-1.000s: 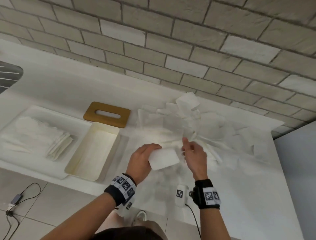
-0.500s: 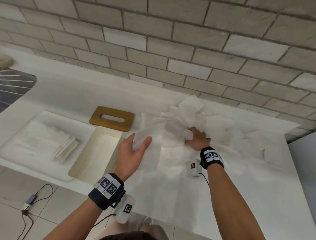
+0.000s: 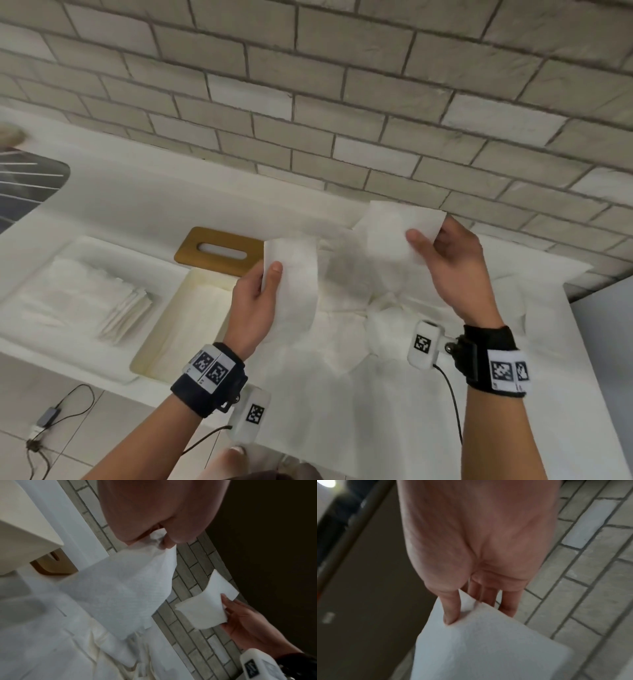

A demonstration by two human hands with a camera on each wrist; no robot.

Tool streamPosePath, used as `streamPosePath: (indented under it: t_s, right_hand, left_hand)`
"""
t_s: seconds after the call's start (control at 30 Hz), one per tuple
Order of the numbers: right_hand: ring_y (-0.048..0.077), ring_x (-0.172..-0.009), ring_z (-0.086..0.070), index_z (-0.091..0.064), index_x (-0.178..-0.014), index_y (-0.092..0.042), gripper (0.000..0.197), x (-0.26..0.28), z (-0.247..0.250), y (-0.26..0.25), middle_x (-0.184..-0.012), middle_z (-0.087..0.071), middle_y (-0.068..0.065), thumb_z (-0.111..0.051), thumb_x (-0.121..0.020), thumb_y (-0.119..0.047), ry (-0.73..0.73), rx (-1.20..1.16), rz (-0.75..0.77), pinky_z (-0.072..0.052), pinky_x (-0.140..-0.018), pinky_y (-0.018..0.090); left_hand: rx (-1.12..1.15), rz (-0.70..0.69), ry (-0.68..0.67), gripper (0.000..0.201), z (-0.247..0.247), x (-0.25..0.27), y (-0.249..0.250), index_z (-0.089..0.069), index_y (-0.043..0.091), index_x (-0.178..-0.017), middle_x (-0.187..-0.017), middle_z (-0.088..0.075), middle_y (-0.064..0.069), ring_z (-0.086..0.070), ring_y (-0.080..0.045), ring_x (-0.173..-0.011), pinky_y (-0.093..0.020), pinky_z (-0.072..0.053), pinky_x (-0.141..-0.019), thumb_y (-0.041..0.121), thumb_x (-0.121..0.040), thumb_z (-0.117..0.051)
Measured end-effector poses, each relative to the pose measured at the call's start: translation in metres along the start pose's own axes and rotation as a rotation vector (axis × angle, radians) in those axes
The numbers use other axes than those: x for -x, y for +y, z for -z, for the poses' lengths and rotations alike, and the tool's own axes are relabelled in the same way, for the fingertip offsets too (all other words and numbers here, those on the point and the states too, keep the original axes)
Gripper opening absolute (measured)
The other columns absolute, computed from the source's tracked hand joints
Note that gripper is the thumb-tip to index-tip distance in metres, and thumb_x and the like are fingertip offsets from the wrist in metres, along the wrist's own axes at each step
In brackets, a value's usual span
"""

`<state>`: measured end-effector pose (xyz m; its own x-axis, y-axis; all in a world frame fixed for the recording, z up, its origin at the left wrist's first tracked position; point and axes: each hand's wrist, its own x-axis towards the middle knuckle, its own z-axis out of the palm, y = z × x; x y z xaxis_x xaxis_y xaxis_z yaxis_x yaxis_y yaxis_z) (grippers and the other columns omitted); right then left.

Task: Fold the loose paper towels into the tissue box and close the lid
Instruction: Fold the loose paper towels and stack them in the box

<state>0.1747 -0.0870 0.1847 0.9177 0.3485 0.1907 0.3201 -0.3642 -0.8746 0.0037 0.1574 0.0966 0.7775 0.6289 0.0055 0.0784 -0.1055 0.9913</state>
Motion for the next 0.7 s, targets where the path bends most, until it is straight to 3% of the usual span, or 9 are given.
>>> streamPosePath:
  t_s: [0.07,0.17,0.23,0.27,0.37,0.43,0.53,0.6,0.7]
  right_hand:
    - [0.010,-0.109,-0.076,-0.071,-0.125,-0.018,0.020,0.016,-0.003,-0.023,-0.118,-0.079,-0.009,-0.070,-0.105,-0.022,-0.089,-0.110,0.054,-0.062,-0.092,0.034]
    - [0.014,-0.115,-0.074,-0.070,-0.128,-0.018,0.023,0.039,-0.025,-0.049,-0.126,-0.077,-0.005,-0.065,-0.106,-0.012,-0.183,-0.288,0.114,-0.063,-0.091,0.032]
    - [0.017,-0.118,-0.074,-0.066,-0.134,-0.015,0.027,0.048,-0.053,-0.054,-0.130,-0.076,-0.004,-0.063,-0.108,-0.010,-0.215,-0.328,0.076,-0.063,-0.094,0.035]
    - [0.016,-0.119,-0.073,-0.064,-0.137,-0.015,0.029,0.052,-0.069,-0.052,-0.131,-0.075,-0.005,-0.063,-0.108,-0.011,-0.228,-0.305,0.054,-0.063,-0.097,0.038]
    - [0.007,-0.114,-0.072,-0.060,-0.135,-0.023,0.028,0.063,-0.117,-0.039,-0.126,-0.074,-0.013,-0.065,-0.108,-0.021,-0.211,-0.121,0.040,-0.061,-0.097,0.043]
    - [-0.003,-0.096,-0.068,-0.058,-0.127,-0.022,0.022,0.071,-0.140,-0.038,-0.108,-0.072,-0.016,-0.065,-0.107,-0.025,-0.169,-0.032,0.037,-0.057,-0.086,0.030]
    - [-0.003,-0.078,-0.060,-0.054,-0.122,-0.021,0.017,0.083,-0.164,-0.050,-0.089,-0.062,-0.018,-0.064,-0.108,-0.024,-0.116,0.055,0.056,-0.042,-0.071,0.012]
    - [0.000,-0.089,-0.065,-0.054,-0.126,-0.021,0.019,0.090,-0.179,-0.063,-0.100,-0.068,-0.014,-0.062,-0.109,-0.021,-0.116,0.082,0.081,-0.046,-0.076,0.010]
    - [0.006,-0.110,-0.067,-0.051,-0.136,-0.023,0.031,0.103,-0.206,-0.081,-0.125,-0.068,-0.012,-0.064,-0.108,-0.019,-0.052,0.031,0.098,-0.049,-0.089,0.012]
  left_hand:
    - [0.043,0.017,-0.034,0.059,0.000,-0.001,0.005,-0.064,0.005,-0.100,-0.095,-0.068,-0.023,-0.064,-0.024,-0.085,-0.043,-0.051,-0.082,0.061,-0.106,-0.048]
    - [0.159,0.115,-0.089,0.045,0.001,-0.001,0.010,-0.073,0.008,-0.108,-0.108,-0.076,-0.013,-0.069,-0.018,-0.103,-0.038,-0.049,-0.099,0.047,-0.110,-0.051]
    - [0.212,0.186,-0.121,0.042,0.004,0.002,0.012,-0.075,0.015,-0.122,-0.124,-0.077,-0.002,-0.068,-0.019,-0.122,-0.044,-0.046,-0.115,0.047,-0.108,-0.053]
    - [0.225,0.185,-0.134,0.040,0.007,0.005,0.016,-0.075,0.015,-0.124,-0.126,-0.077,0.001,-0.068,-0.020,-0.124,-0.047,-0.045,-0.117,0.042,-0.110,-0.050]
    - [0.255,0.154,-0.184,0.040,0.019,0.011,0.024,-0.076,0.011,-0.121,-0.122,-0.078,-0.006,-0.071,-0.029,-0.118,-0.050,-0.052,-0.107,0.021,-0.114,-0.037]
    - [0.275,0.174,-0.196,0.041,0.032,0.013,0.030,-0.076,0.008,-0.118,-0.117,-0.079,-0.011,-0.074,-0.032,-0.111,-0.050,-0.057,-0.099,0.018,-0.114,-0.036]
    - [0.280,0.178,-0.188,0.047,0.056,0.014,0.028,-0.077,0.012,-0.108,-0.104,-0.082,-0.004,-0.077,-0.022,-0.095,-0.029,-0.059,-0.079,0.024,-0.115,-0.032]
    - [0.321,0.196,-0.210,0.053,0.072,0.014,0.027,-0.076,0.016,-0.119,-0.112,-0.081,-0.003,-0.077,-0.020,-0.105,-0.031,-0.059,-0.088,0.037,-0.117,-0.028]
    - [0.291,0.173,-0.211,0.039,0.096,0.014,0.025,-0.071,0.017,-0.131,-0.123,-0.079,-0.003,-0.075,-0.024,-0.115,-0.051,-0.057,-0.103,0.039,-0.114,-0.043]
